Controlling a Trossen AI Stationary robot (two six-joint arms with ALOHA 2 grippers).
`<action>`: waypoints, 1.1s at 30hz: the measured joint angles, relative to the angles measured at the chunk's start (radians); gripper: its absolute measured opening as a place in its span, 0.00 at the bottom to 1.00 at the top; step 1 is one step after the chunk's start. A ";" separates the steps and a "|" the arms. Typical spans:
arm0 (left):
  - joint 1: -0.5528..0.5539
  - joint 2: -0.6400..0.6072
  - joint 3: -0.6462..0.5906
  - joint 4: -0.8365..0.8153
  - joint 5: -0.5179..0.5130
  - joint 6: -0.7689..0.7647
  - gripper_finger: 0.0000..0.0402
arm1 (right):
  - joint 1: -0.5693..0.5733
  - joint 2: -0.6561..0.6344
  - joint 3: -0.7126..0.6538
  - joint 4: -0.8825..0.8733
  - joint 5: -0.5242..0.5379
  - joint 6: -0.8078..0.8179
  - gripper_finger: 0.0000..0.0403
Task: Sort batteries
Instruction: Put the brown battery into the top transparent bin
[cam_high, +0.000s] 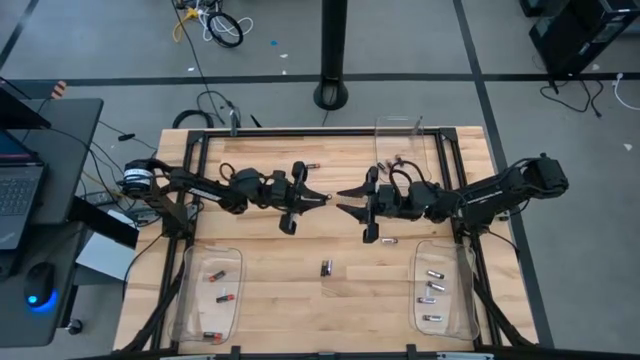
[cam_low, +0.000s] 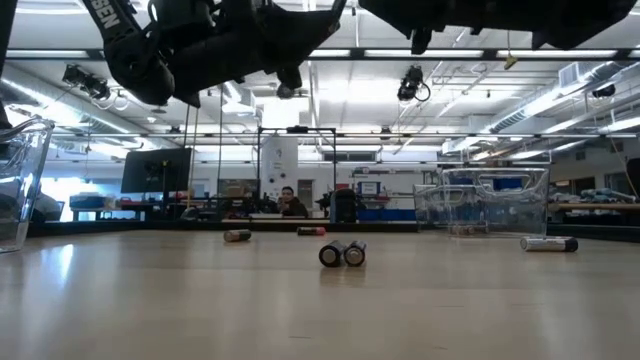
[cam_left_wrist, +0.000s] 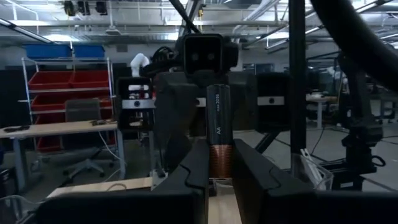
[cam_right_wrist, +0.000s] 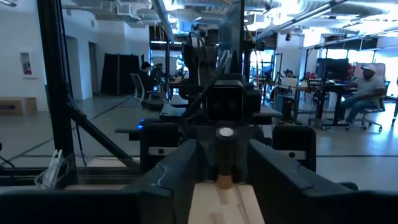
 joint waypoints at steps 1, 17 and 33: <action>-0.001 0.000 0.000 0.000 0.000 0.000 0.12 | 0.000 0.004 0.005 0.002 0.000 0.003 0.40; -0.004 0.000 0.001 0.001 -0.001 0.005 0.12 | -0.021 0.127 0.093 0.013 -0.002 0.011 0.37; -0.001 -0.002 0.002 -0.045 -0.034 0.032 0.12 | -0.021 0.126 0.093 -0.009 0.025 -0.089 0.15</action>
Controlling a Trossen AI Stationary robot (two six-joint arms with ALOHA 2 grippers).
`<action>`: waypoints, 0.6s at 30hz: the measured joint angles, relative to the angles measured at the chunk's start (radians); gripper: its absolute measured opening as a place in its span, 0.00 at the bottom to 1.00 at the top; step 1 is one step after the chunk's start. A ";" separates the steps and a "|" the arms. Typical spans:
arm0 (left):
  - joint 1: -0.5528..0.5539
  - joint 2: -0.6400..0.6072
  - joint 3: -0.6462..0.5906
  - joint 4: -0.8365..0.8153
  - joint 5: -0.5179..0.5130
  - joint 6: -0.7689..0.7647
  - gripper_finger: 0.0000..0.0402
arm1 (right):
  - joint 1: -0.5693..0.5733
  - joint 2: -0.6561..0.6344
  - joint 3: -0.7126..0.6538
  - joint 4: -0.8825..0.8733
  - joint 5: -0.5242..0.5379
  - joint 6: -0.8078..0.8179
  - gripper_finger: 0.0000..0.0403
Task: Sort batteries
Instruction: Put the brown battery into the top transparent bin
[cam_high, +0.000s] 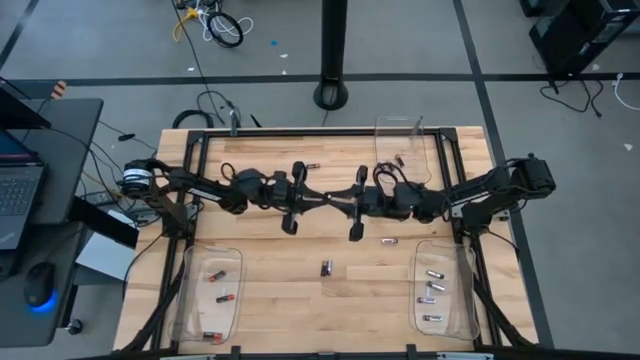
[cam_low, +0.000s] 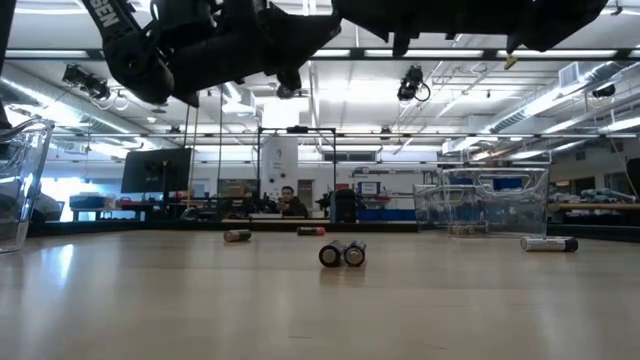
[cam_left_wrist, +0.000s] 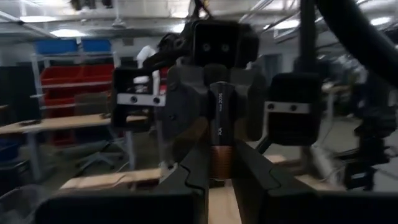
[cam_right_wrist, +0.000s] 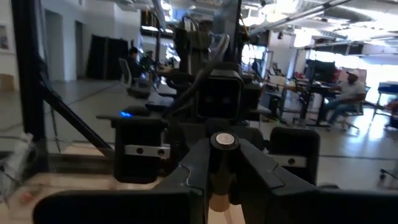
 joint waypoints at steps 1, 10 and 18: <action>0.000 -0.001 0.000 -0.016 -0.021 0.018 0.13 | -0.001 0.000 -0.001 -0.011 0.009 -0.005 0.15; 0.000 0.000 0.000 -0.085 -0.189 0.098 0.28 | -0.014 -0.002 -0.001 -0.041 0.109 -0.055 0.15; 0.001 0.001 0.000 -0.166 -0.276 0.129 0.29 | -0.025 -0.010 0.024 -0.092 0.225 -0.078 0.15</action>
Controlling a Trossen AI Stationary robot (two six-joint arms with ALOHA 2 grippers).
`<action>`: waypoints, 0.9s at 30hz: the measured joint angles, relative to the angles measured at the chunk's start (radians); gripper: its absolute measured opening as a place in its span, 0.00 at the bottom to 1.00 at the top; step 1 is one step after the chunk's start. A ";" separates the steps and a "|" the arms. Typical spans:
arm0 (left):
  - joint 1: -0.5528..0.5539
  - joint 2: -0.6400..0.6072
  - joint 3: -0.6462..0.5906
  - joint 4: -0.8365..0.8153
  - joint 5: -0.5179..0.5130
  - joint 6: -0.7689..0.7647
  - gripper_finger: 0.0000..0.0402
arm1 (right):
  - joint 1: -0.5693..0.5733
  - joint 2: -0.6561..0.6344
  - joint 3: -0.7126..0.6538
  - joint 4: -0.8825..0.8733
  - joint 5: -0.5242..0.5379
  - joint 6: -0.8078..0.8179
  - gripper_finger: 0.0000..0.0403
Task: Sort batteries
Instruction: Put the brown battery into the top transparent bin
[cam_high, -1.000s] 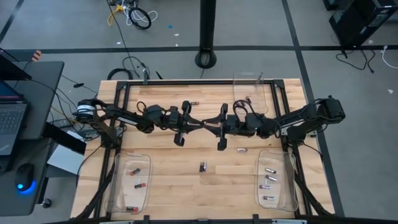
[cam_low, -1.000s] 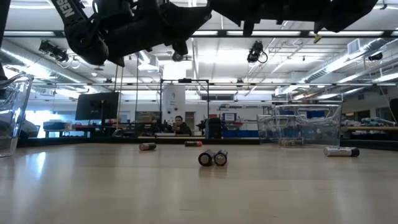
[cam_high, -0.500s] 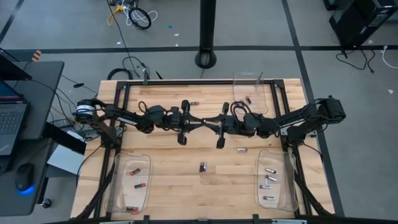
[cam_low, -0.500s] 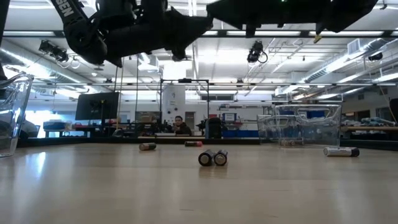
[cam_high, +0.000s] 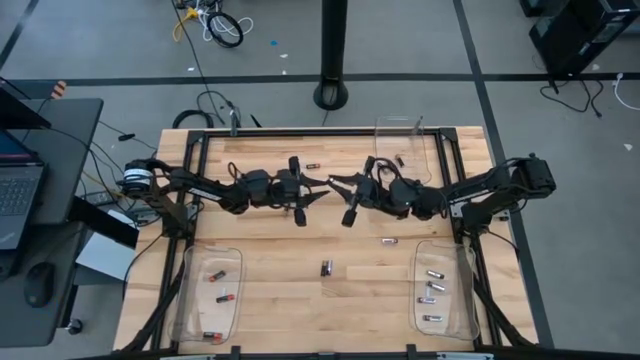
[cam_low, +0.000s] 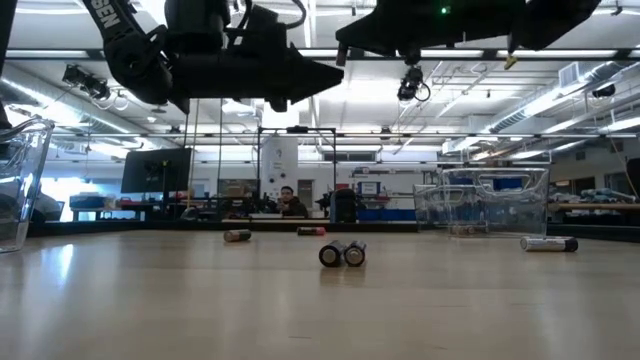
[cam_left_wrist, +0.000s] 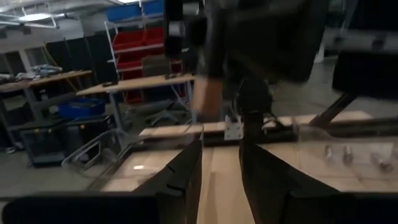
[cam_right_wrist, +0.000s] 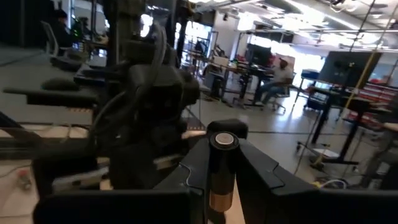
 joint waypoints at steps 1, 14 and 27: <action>0.000 0.000 0.000 -0.011 -0.009 0.003 0.29 | -0.002 -0.005 0.014 -0.034 0.006 0.000 0.15; -0.003 0.000 0.000 -0.047 -0.034 0.050 0.29 | -0.181 -0.136 0.338 -1.073 0.300 0.246 0.15; -0.009 0.000 0.000 -0.072 -0.030 0.050 0.29 | -0.703 -0.094 0.327 -1.470 -0.212 0.431 0.15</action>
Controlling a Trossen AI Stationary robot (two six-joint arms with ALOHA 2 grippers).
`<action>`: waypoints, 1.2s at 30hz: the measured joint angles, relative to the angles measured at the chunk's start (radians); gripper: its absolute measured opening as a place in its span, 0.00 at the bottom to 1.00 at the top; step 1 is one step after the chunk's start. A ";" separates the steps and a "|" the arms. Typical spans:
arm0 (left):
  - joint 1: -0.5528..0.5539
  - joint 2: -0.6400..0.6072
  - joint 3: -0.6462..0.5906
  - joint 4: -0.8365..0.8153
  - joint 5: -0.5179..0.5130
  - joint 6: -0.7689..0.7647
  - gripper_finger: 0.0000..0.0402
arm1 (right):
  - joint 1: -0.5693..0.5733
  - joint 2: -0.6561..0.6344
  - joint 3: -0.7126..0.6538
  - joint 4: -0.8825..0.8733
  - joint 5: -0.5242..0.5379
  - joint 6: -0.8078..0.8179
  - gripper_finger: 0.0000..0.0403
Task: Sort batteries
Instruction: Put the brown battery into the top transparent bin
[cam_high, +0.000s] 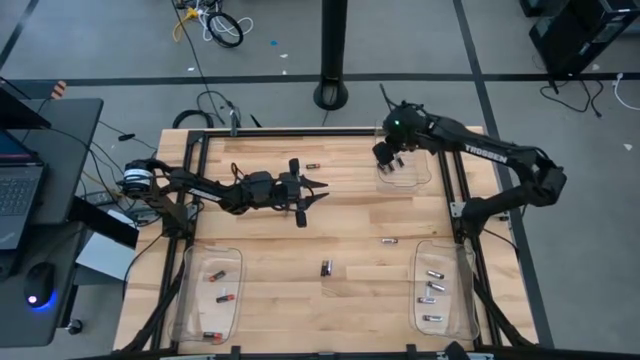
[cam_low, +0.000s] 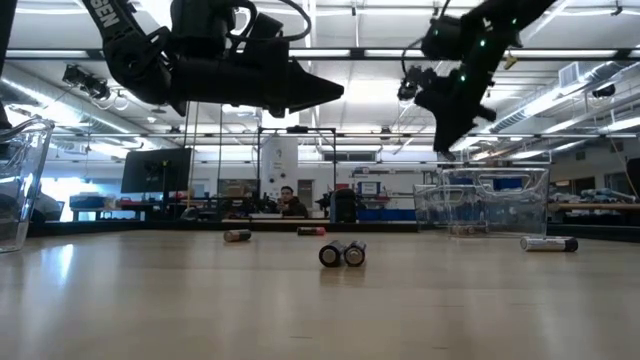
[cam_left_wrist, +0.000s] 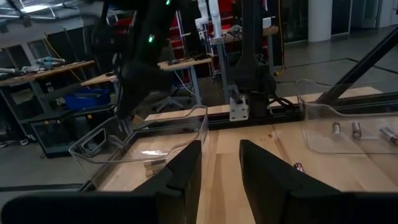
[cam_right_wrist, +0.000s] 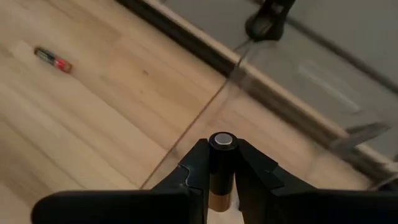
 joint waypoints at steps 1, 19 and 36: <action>0.000 0.000 0.000 0.000 0.000 0.000 0.29 | -0.013 0.011 -0.005 0.003 -0.011 0.000 0.15; 0.000 0.000 0.000 -0.002 -0.001 0.019 0.29 | -0.059 0.135 -0.132 0.017 -0.090 0.065 0.15; 0.000 0.000 0.000 -0.005 -0.003 0.021 0.29 | -0.160 0.134 -0.259 0.124 -0.087 0.078 0.18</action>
